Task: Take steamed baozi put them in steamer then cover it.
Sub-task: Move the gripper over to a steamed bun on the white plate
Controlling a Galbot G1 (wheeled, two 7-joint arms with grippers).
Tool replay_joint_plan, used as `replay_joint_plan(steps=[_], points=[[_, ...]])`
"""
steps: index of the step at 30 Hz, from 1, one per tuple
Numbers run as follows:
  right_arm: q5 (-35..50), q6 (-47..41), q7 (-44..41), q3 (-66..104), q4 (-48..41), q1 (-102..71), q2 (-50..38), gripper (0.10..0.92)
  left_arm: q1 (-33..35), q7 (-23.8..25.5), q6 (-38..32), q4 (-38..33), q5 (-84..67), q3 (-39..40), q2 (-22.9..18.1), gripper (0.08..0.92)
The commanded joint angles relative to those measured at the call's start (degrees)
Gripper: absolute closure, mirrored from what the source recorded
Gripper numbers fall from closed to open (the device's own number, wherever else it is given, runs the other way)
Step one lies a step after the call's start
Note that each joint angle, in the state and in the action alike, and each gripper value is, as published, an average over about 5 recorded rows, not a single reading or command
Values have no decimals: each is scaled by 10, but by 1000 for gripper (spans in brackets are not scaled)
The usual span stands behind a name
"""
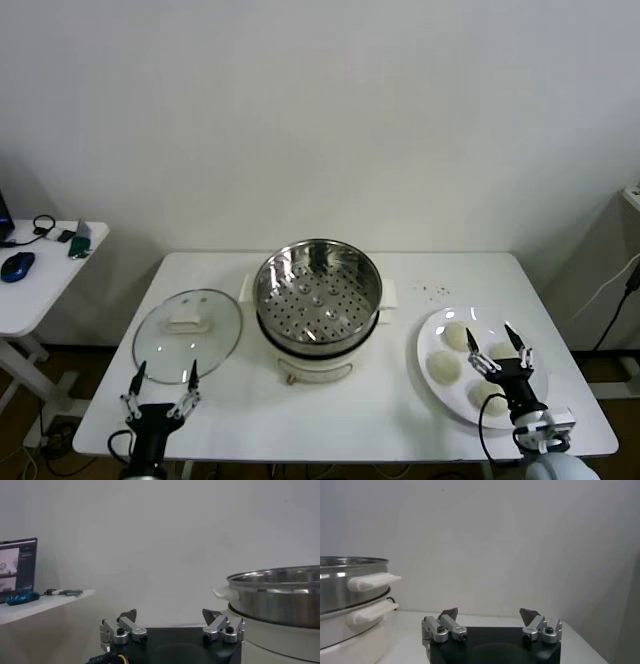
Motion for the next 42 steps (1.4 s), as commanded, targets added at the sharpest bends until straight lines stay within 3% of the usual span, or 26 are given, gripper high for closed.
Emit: replay_joint_plan(steps=[1, 5, 10, 16, 22, 30, 35, 42], points=[[-28, -42, -13, -2, 1, 31, -42, 203, 0, 1, -3, 1, 5, 0, 1, 177], [-49, -120, -65, -14, 6, 60, -122, 203, -1, 6, -14, -1, 17, 1, 8, 177], [-74, -226, -191, -40, -11, 91, -267, 203, 2, 4, -15, -7, 26, 8, 12, 177], [-130, -228, -359, -79, -76, 153, -391, 203, 3, 4, -17, -10, 31, 16, 11, 177], [-207, -197, -457, -180, -137, 261, -451, 203, -3, 3, -15, -8, 33, 23, 10, 177], [-267, -178, -518, -461, -193, 540, -467, 203, -7, -2, -8, -2, 31, 20, 15, 177], [-265, -181, -533, -681, -245, 739, -424, 203, -5, -6, -4, -3, 30, 16, 17, 177], [-243, -184, -538, -881, -313, 880, -354, 203, -9, -8, 6, -5, 31, 12, 16, 177]])
